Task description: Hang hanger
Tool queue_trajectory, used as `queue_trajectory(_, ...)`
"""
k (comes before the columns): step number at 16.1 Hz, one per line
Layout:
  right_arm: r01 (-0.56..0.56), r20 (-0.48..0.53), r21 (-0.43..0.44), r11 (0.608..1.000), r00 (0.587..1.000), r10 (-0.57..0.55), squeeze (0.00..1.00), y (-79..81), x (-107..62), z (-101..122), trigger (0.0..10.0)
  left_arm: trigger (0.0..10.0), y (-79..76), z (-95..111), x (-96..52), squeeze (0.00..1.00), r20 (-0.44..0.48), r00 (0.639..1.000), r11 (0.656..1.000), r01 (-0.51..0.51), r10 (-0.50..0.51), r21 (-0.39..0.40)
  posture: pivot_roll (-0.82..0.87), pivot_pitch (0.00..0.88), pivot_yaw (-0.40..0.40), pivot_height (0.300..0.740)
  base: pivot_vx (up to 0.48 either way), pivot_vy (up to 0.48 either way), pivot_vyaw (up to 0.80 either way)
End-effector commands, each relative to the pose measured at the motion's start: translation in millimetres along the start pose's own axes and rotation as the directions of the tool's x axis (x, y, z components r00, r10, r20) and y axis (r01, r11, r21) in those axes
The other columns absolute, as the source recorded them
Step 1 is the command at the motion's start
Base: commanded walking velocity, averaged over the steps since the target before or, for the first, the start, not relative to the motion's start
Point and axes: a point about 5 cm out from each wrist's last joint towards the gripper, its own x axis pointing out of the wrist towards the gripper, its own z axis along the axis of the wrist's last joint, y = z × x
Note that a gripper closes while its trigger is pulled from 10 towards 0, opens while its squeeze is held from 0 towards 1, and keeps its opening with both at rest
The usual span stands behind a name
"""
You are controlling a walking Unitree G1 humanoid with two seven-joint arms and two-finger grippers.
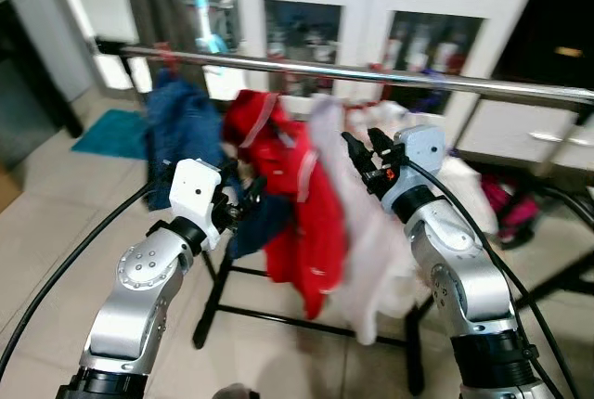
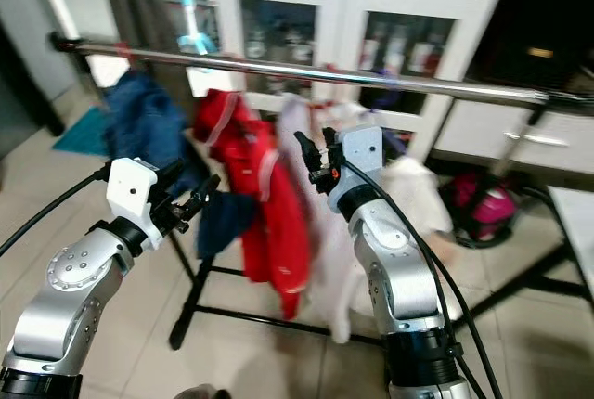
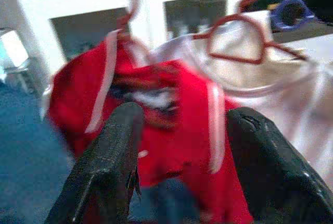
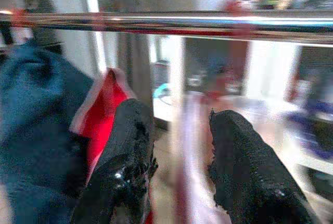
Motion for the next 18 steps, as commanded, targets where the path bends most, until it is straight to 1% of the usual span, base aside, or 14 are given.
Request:
queue_trajectory(1, 0.016, 0.005, -0.007, 1.000, 1.000, -0.016, 0.00, -1.7, 2.7, 4.7, 10.0, 10.0, 2.6, -0.1, -0.4, 0.00, 0.001, 1.000, 1.000, -0.012, 0.012, 0.013, 0.03, 0.000, 0.026, 0.740, 0.000, -0.356, 0.80)
queue_trajectory(2, 0.015, 0.004, -0.007, 1.000, 1.000, -0.015, 0.00, -2.2, 3.1, 4.8, 10.0, 10.0, 2.9, 0.1, -0.2, 0.00, 0.001, 1.000, 1.000, -0.014, 0.014, 0.014, 0.03, 0.000, 0.025, 0.740, 0.000, -0.356, 0.80)
queue_trajectory(6, 0.010, 0.012, 0.000, 1.000, 1.000, -0.010, 0.00, -0.6, 4.3, 5.5, 10.0, 10.0, 5.4, -0.3, -0.9, 0.00, -0.002, 1.000, 1.000, -0.023, 0.023, 0.019, 0.04, 0.000, 0.022, 0.740, 0.000, -0.360, 0.00)
queue_trajectory(8, -0.001, 0.013, 0.001, 1.000, 1.000, 0.001, 0.00, 2.9, 5.6, 6.0, 10.0, 10.0, 6.7, -0.7, -1.5, 0.00, -0.004, 1.000, 0.999, -0.024, 0.024, 0.025, 0.04, 0.000, 0.021, 0.740, 0.000, -0.360, 0.00)
queue_trajectory(10, -0.010, 0.043, 0.006, 1.000, 0.999, 0.010, 0.00, 2.1, 8.2, 9.9, 10.0, 10.0, 8.4, -1.9, -2.4, 0.00, -0.007, 1.000, 1.000, -0.025, 0.025, 0.007, 0.04, 0.000, 0.022, 0.740, 0.000, 0.000, 0.00)
queue_trajectory(11, -0.010, 0.059, 0.018, 1.000, 0.998, 0.009, 0.16, 0.7, 8.8, 12.0, 10.0, 10.0, 8.6, -1.9, -2.5, 0.00, -0.008, 1.000, 1.000, -0.022, 0.022, 0.008, 0.04, 0.000, 0.022, 0.740, 0.000, 0.000, 0.00)
queue_trajectory(12, 0.010, 0.046, 0.023, 1.000, 0.999, -0.011, 1.00, -5.8, 13.0, 12.4, 10.0, 10.0, 8.2, -2.0, -3.2, 0.00, -0.009, 1.000, 1.000, -0.004, 0.004, 0.010, 0.05, 0.000, 0.024, 0.740, 0.000, 0.000, 0.00)
queue_trajectory(14, 0.056, -0.001, -0.033, 0.998, 0.998, -0.056, 1.00, -20.0, 23.7, 10.9, 10.0, 10.0, 8.2, -3.0, -6.0, 0.00, -0.023, 0.999, 0.999, 0.040, -0.039, 0.029, 0.05, 0.000, 0.028, 0.740, 0.000, 0.000, 0.00)
queue_trajectory(15, 0.068, -0.010, -0.033, 0.997, 0.998, -0.068, 1.00, -26.7, 29.9, 11.2, 10.0, 10.0, 11.8, -4.6, -7.9, 0.00, -0.038, 0.998, 0.998, 0.046, -0.044, 0.049, 0.05, 0.000, 0.028, 0.740, 0.000, 0.000, 0.00)
queue_trajectory(17, 0.038, -0.036, -0.054, 0.998, 0.999, -0.040, 1.00, -31.6, 37.0, 10.0, 10.0, 10.0, 15.7, -4.6, -9.5, 0.00, -0.043, 0.998, 0.997, 0.057, -0.054, 0.054, 0.05, 0.000, 0.032, 0.740, 0.000, 0.000, 0.00)
queue_trajectory(18, -0.019, -0.069, -0.060, 0.998, 0.998, 0.015, 1.00, -34.7, 43.7, 7.7, 10.0, 10.0, 19.5, -2.5, -11.5, 0.00, -0.040, 0.997, 0.996, 0.066, -0.063, 0.065, 0.05, 0.000, 0.034, 0.740, 0.000, 0.000, 0.00)
